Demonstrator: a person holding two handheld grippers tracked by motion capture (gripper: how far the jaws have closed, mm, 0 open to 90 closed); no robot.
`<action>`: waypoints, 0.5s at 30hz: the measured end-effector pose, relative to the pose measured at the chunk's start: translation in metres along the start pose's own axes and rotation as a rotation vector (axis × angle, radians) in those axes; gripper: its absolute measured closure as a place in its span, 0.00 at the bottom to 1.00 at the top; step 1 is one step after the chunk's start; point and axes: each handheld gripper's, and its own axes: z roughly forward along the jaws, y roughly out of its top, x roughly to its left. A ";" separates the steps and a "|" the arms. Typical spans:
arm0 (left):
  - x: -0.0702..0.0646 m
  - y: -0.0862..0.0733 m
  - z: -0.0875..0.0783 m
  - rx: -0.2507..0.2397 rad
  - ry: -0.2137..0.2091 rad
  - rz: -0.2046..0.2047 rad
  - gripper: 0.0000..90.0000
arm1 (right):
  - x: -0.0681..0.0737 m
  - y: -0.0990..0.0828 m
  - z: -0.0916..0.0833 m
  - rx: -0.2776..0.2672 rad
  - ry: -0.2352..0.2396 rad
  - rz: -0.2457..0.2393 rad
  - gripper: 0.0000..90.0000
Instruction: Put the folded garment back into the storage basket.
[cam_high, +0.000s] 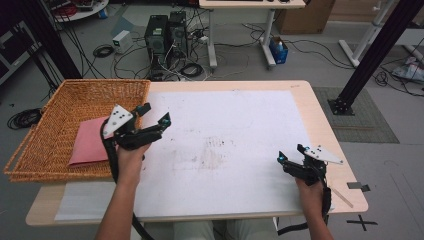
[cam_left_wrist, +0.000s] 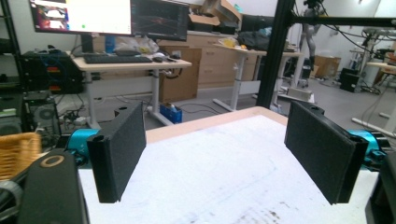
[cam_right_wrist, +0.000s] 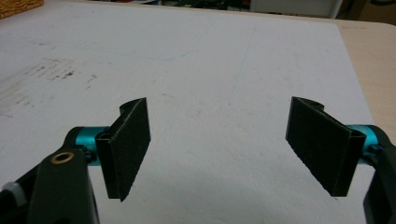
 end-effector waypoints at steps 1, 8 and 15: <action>-0.004 -0.004 0.004 0.010 -0.004 0.008 0.23 | 0.000 0.000 0.000 -0.001 0.000 -0.001 0.24; -0.024 -0.034 0.024 0.032 -0.019 -0.009 0.23 | 0.000 0.000 0.000 -0.001 0.001 -0.002 0.24; -0.035 -0.064 0.036 0.062 -0.014 -0.031 0.23 | 0.000 0.000 0.000 0.000 0.004 -0.002 0.24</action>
